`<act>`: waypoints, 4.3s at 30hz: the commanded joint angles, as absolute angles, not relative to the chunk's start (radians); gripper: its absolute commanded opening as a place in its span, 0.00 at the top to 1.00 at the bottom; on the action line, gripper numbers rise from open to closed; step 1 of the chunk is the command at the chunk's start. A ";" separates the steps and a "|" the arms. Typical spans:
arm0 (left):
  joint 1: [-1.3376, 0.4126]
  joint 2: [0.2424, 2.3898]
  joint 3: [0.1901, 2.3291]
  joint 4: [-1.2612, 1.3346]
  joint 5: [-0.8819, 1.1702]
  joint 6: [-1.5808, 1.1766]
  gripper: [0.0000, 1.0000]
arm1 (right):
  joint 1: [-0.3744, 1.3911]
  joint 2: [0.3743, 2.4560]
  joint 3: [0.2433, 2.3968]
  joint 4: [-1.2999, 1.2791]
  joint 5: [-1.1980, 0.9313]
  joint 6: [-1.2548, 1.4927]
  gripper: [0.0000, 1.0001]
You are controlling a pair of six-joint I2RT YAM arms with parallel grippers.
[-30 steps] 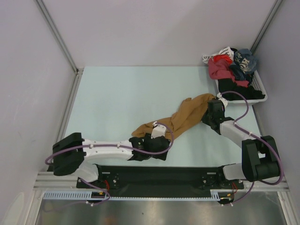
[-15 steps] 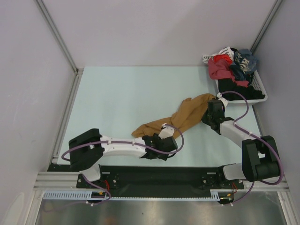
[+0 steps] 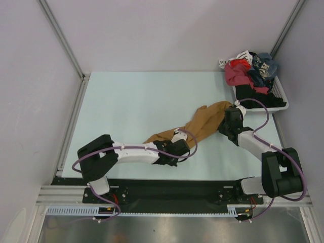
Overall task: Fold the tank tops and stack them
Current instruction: Flatten the tank top out
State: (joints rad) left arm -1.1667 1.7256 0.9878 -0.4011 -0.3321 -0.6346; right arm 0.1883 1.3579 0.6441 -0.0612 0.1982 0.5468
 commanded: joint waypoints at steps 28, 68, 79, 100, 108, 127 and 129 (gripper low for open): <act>-0.821 0.604 1.462 -0.977 -0.344 -0.397 1.00 | 0.476 0.673 1.307 -0.716 -0.141 0.529 1.00; -0.094 1.650 1.377 -0.497 -0.218 -0.551 1.00 | 0.290 2.241 1.948 -0.226 -0.354 0.549 1.00; -0.017 1.871 1.525 -0.474 -0.181 -0.548 0.99 | 0.273 2.399 2.162 -0.264 -0.322 0.493 0.42; -0.005 1.940 1.509 -0.428 -0.150 -0.522 0.99 | 0.293 2.279 1.882 -0.453 -0.107 0.408 0.56; -0.005 2.029 1.607 -0.446 -0.094 -0.489 1.00 | 0.186 2.247 1.911 -0.456 -0.002 0.452 1.00; -0.084 2.388 2.174 -0.663 -0.051 -0.371 1.00 | 0.123 2.068 1.683 -0.181 -0.060 0.385 0.43; -0.084 2.393 2.178 -0.664 -0.051 -0.367 1.00 | 0.156 2.129 1.785 -0.184 -0.156 0.333 0.46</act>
State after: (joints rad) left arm -0.0978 2.3863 2.1258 -0.6498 -0.0307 -0.4061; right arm 0.1131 2.0930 1.6539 -0.2722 -0.0219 0.4160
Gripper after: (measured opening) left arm 0.015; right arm 0.558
